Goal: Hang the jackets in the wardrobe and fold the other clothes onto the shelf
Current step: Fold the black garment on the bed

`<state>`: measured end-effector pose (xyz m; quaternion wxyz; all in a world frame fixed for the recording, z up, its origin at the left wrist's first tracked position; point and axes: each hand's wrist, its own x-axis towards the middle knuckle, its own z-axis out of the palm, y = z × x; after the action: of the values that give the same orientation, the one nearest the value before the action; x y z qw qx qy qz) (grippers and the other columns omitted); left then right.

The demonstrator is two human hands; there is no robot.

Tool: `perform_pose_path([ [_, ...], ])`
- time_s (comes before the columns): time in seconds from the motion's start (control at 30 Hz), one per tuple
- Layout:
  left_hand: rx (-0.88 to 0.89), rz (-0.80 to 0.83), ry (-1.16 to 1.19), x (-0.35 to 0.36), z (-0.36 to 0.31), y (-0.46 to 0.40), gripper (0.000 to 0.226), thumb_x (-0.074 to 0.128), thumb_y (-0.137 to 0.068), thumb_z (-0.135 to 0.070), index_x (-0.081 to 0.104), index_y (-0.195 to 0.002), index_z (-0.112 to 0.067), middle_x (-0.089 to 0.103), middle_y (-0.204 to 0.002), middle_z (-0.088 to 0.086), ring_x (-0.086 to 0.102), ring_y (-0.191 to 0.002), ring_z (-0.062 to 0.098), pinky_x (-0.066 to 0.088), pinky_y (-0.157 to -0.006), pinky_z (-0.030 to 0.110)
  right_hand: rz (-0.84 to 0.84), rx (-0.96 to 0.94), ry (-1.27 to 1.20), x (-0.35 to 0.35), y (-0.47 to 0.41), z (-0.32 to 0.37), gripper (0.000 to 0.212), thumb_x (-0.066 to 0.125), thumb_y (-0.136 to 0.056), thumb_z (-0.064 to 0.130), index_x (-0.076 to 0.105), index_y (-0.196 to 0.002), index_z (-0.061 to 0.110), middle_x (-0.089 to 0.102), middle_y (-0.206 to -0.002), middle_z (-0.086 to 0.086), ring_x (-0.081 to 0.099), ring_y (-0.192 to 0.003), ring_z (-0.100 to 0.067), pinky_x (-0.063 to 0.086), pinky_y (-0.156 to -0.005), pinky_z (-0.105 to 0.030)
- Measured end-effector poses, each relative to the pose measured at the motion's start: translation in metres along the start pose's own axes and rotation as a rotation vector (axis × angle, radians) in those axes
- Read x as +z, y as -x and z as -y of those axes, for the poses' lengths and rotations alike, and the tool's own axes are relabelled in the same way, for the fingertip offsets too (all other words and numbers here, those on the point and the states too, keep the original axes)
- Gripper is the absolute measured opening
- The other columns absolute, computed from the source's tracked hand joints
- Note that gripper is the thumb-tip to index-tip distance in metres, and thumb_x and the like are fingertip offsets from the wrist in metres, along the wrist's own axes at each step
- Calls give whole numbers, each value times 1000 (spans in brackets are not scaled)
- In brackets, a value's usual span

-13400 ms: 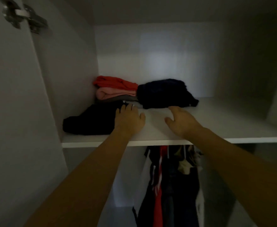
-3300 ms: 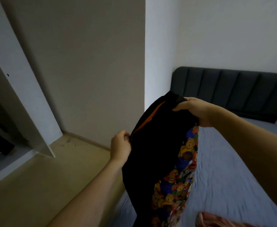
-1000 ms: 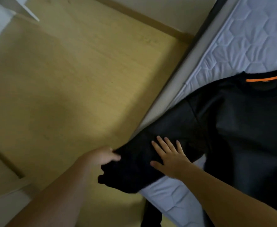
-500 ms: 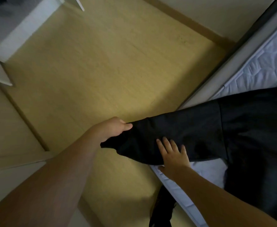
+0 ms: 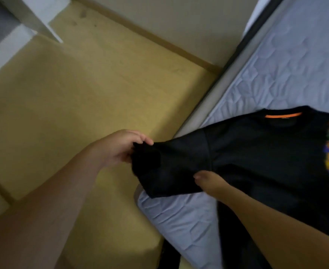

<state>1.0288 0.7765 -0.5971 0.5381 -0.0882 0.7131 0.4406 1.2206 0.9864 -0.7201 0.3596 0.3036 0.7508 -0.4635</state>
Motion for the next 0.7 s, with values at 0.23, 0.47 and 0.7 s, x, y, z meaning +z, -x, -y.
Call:
perform_pose_path([
  [0.23,91,208,-234,172,-85,-56,15,36,-94,0,47,-102,-6,73,-76,15,69,-57,24,52,-45,25,-156,195,-1008,-152,39,-99,42,36,-98,47,58,-119,19,65,-116,-4,60,-107,-25,41,-98,-46],
  [0.47,163,268,-551,350,-92,-132,14,53,-94,-15,57,-81,-15,47,-45,-4,40,-35,10,33,-43,19,-135,61,-1156,-211,41,-182,75,55,-64,78,59,-119,28,64,-117,-1,58,-113,-23,44,-99,-46],
  [0.7,412,-271,-1298,345,-53,-189,51,49,-80,-52,47,-129,-37,46,-129,-2,42,-122,26,30,-103,44,-362,49,-1318,-211,1,-227,41,61,-92,14,51,-131,15,66,-118,-13,66,-100,-28,55,-81,-40],
])
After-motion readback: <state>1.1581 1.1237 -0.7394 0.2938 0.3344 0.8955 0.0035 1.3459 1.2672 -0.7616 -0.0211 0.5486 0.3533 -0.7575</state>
